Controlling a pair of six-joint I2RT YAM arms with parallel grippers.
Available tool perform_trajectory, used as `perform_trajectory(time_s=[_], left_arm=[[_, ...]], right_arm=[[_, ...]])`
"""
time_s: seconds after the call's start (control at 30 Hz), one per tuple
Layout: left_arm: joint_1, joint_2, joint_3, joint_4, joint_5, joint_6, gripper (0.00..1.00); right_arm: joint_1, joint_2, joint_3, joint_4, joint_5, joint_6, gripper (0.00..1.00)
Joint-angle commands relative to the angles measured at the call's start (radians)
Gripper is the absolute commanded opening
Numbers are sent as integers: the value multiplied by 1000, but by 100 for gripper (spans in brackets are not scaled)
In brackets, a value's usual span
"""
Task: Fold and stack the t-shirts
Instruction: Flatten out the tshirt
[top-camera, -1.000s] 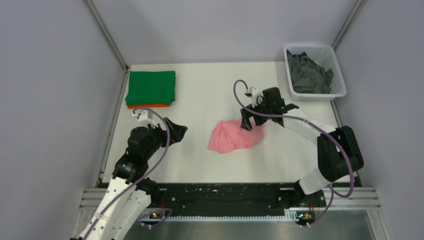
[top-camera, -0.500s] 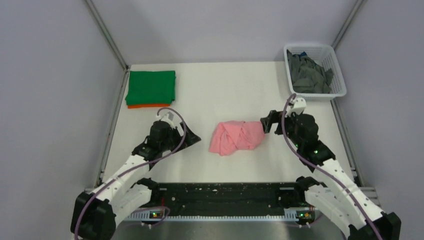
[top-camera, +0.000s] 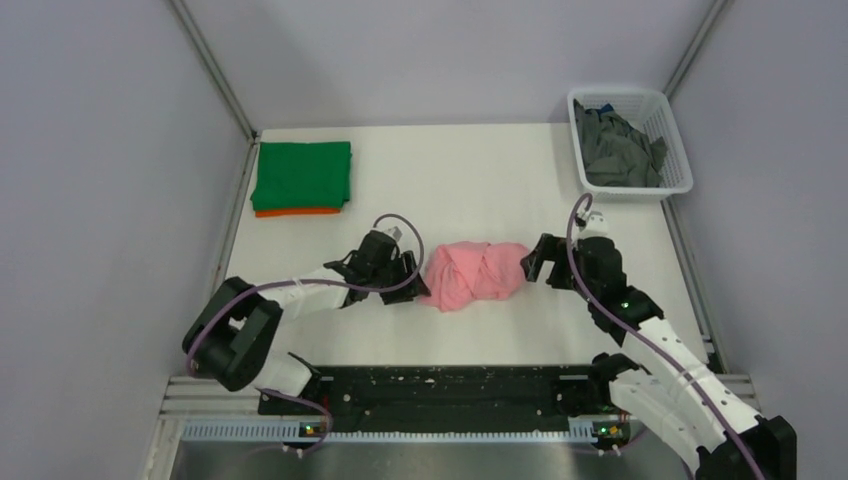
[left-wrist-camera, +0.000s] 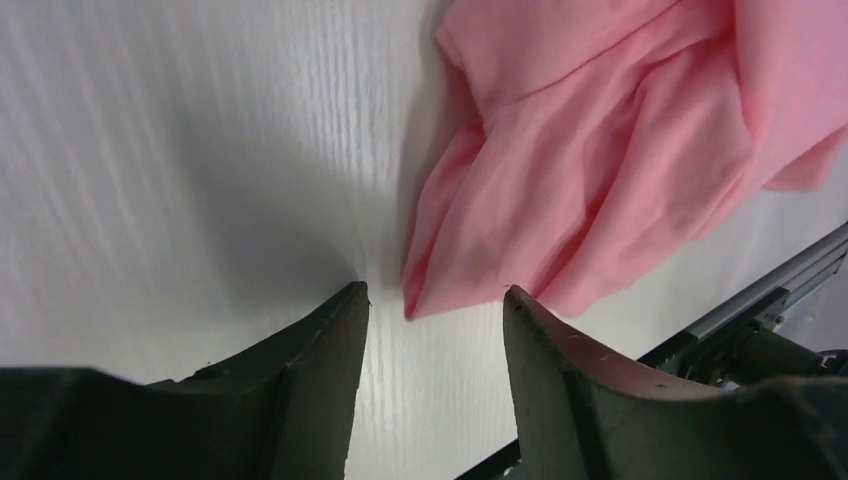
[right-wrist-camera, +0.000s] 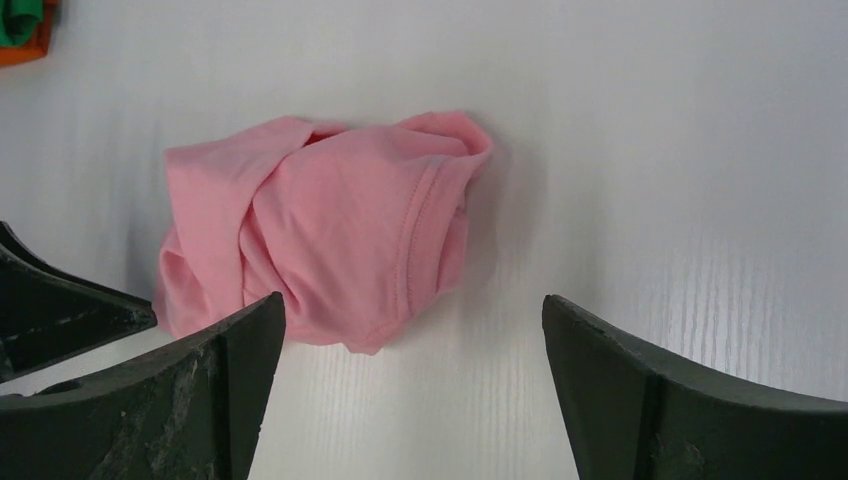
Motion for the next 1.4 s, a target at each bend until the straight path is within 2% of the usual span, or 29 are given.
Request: perform_trajectory(time_s=[0.0,0.03,0.07,0.13,0.2,0.23,0.53,0.6,0.7,0.83,0.97,1.03,1.23,1.37], left_arm=[[-34,89,76,56,-34,12,55],[-45,104,86,57,-33,12,52],[-58,122,96,84,-33,12,45],[-77,146,121,87,-41,9,28],[-83,160,139,76,-47,3,2],[-85,164,146,70,-52,0,0],[-98,35,110,-9,-203,-17,0],[-97,-3,103,-23,-221,-10,0],[-98,-27,102,-51,-253,-2,0],[-98,-29,102,-60,-265,-1,0],[-98,-45,105,-73,-287,3,0],[-98,-75,109,-86,-313,14,0],[-101,-213,218,-274,-532,77,0],[-100,-364,283,-350,-661,134,0]], right_arm=[[0,15,-3,-33,43,62,97],[1,20,-6,-34,47,63,97],[0,26,-9,-33,52,67,97],[0,38,-16,-24,74,91,96],[0,49,-26,-9,92,120,93],[0,50,-32,4,92,132,92],[0,83,-109,133,12,196,73],[0,116,-127,188,-35,203,70],[0,170,-147,292,-131,217,59],[0,256,-154,391,-209,221,39],[0,290,-132,373,-214,199,10],[0,268,-114,335,-186,186,2],[0,73,24,73,-64,87,0],[0,-43,148,-53,6,25,0]])
